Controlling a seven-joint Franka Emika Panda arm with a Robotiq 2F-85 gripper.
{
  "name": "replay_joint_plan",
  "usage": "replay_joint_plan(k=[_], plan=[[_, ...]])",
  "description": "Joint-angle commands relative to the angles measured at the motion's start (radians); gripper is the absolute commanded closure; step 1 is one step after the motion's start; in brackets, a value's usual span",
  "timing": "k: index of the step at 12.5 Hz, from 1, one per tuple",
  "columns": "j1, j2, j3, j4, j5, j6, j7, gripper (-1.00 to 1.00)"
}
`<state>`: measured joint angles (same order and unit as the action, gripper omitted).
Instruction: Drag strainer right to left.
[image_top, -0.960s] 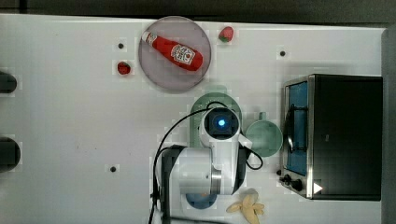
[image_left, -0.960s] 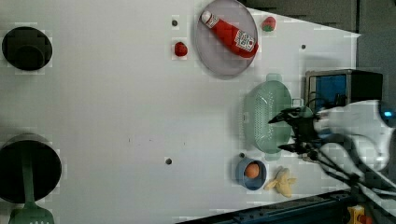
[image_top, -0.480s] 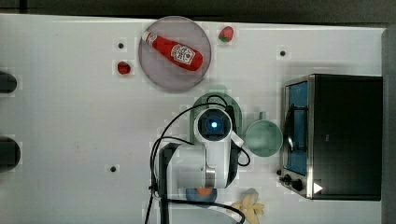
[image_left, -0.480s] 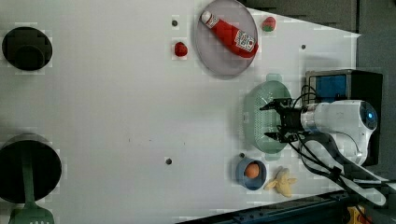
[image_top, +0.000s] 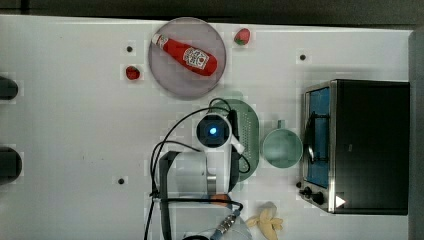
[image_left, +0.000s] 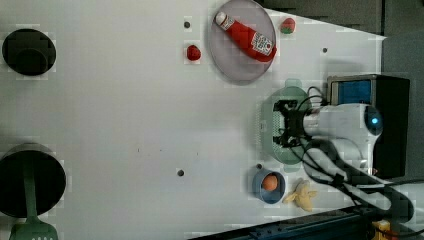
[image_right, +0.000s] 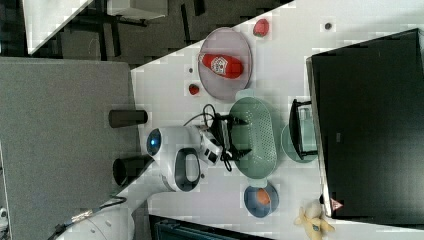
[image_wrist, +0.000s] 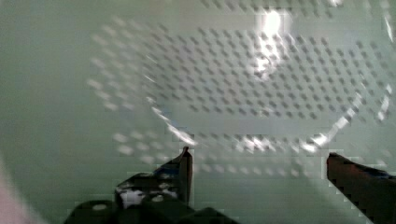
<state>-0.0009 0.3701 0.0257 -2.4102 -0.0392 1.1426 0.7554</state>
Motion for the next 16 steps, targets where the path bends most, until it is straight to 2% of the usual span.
replay_joint_plan(k=[1, 4, 12, 16], plan=[[0.032, -0.009, 0.017, -0.005, -0.002, -0.02, 0.075, -1.0], [0.049, -0.002, 0.025, -0.003, 0.005, -0.023, 0.076, -1.0], [0.137, 0.013, 0.115, 0.02, 0.197, -0.032, 0.081, -1.0], [0.219, 0.018, 0.142, 0.051, 0.205, -0.045, 0.262, -1.0]])
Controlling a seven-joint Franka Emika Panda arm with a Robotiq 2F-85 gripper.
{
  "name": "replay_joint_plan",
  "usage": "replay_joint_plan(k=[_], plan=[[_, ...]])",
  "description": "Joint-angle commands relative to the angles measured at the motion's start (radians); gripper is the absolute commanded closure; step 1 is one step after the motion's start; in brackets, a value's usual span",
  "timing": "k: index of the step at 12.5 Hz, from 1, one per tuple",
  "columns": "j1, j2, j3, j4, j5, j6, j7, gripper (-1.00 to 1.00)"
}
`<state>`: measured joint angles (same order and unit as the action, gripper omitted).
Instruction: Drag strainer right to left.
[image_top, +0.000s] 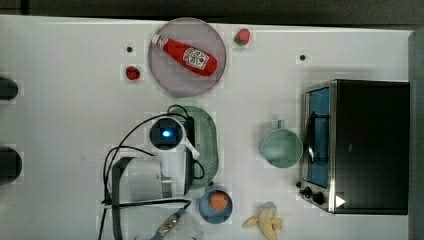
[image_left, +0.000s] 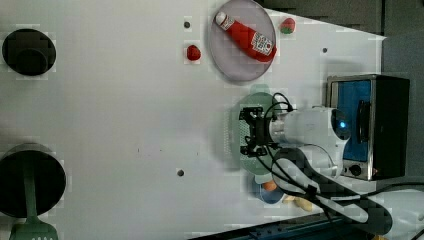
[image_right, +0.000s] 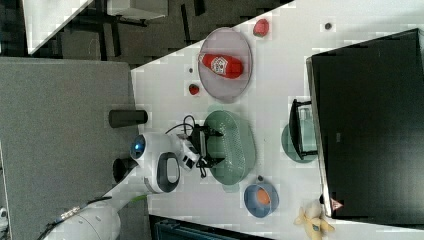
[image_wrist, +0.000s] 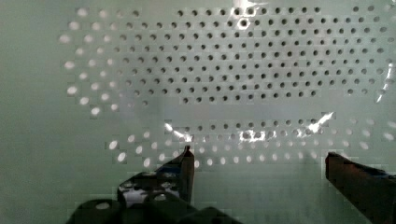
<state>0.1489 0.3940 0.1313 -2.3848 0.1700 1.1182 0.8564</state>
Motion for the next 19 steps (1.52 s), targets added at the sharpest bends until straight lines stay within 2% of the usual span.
replay_joint_plan(k=[1, 10, 14, 19], plan=[[0.095, -0.002, 0.037, 0.036, -0.004, -0.021, 0.197, -1.0], [0.269, 0.111, 0.037, 0.213, -0.003, -0.024, 0.365, -1.0], [0.33, 0.164, 0.037, 0.289, 0.002, -0.023, 0.378, -1.0], [0.4, 0.226, 0.037, 0.392, 0.002, -0.023, 0.499, -1.0]])
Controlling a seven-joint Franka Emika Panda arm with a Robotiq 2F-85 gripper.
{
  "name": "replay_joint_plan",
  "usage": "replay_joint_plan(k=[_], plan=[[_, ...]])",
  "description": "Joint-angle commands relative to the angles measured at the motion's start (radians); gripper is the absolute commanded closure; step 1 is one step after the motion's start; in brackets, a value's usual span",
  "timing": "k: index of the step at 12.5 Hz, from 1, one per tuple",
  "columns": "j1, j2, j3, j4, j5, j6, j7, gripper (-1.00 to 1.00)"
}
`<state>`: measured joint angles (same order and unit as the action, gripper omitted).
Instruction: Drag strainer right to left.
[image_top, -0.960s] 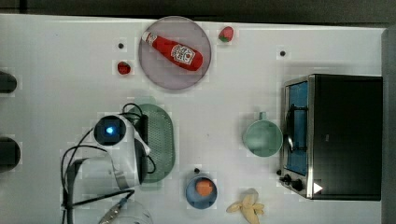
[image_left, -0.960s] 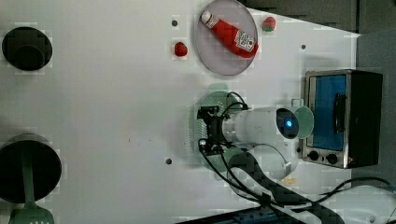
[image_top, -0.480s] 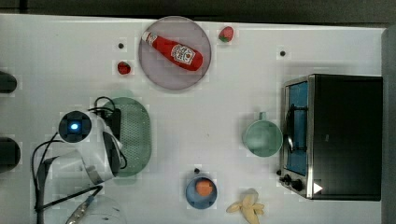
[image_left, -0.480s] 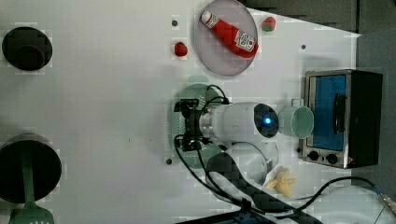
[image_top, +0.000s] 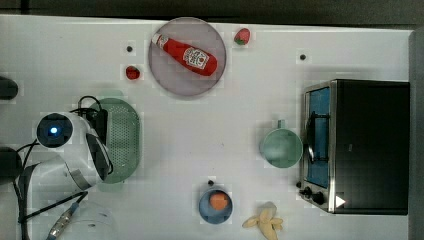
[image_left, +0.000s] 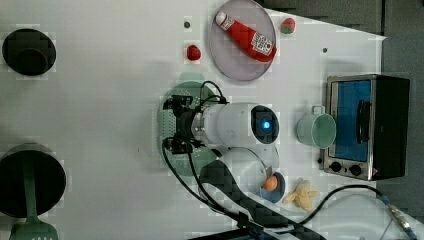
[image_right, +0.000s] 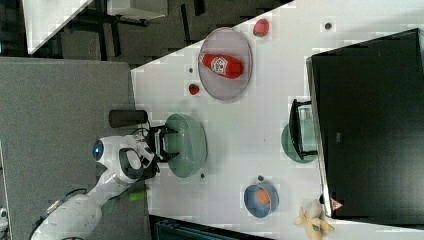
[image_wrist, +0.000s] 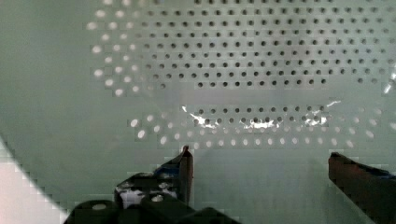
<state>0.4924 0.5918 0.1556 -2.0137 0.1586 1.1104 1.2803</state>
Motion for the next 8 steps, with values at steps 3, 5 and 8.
replay_joint_plan(k=[3, 5, 8], plan=[[0.09, 0.07, 0.013, 0.075, 0.013, -0.015, 0.075, -1.0], [0.109, 0.094, 0.013, 0.106, 0.013, -0.013, 0.075, -1.0], [0.116, 0.102, 0.007, 0.126, 0.013, -0.018, 0.074, -1.0]])
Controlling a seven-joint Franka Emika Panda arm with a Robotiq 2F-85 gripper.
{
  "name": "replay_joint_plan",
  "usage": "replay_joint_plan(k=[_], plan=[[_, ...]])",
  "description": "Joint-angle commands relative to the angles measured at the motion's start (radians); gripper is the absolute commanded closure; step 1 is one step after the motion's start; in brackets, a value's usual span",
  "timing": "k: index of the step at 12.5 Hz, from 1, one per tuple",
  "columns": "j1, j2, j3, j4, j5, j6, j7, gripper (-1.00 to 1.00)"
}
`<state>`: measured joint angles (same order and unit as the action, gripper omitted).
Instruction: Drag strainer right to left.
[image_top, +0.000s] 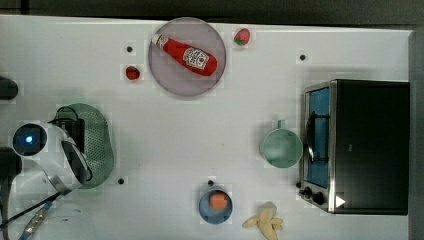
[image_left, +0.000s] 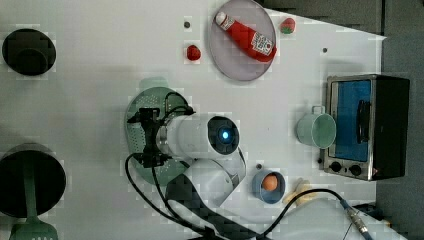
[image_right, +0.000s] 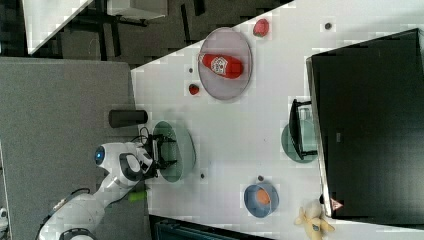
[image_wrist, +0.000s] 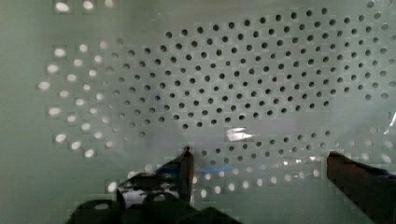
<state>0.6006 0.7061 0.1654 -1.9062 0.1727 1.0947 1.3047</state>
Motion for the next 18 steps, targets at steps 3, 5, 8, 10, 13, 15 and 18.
replay_joint_plan(k=[3, 5, 8, 10, 13, 15, 18], plan=[[0.008, -0.083, -0.041, -0.005, -0.037, -0.132, -0.015, -1.0], [0.004, -0.195, -0.088, -0.015, -0.051, -0.248, -0.121, -1.0], [-0.01, -0.396, -0.195, -0.013, -0.052, -0.422, -0.322, -1.0], [-0.022, -0.527, -0.309, -0.012, -0.073, -0.55, -0.504, -1.0], [-0.038, -0.706, -0.486, -0.012, -0.128, -0.705, -0.831, -1.0], [-0.051, -0.803, -0.596, -0.012, -0.184, -0.809, -1.051, -1.0], [-0.061, -0.9, -0.723, -0.014, -0.28, -0.868, -1.317, -1.0]])
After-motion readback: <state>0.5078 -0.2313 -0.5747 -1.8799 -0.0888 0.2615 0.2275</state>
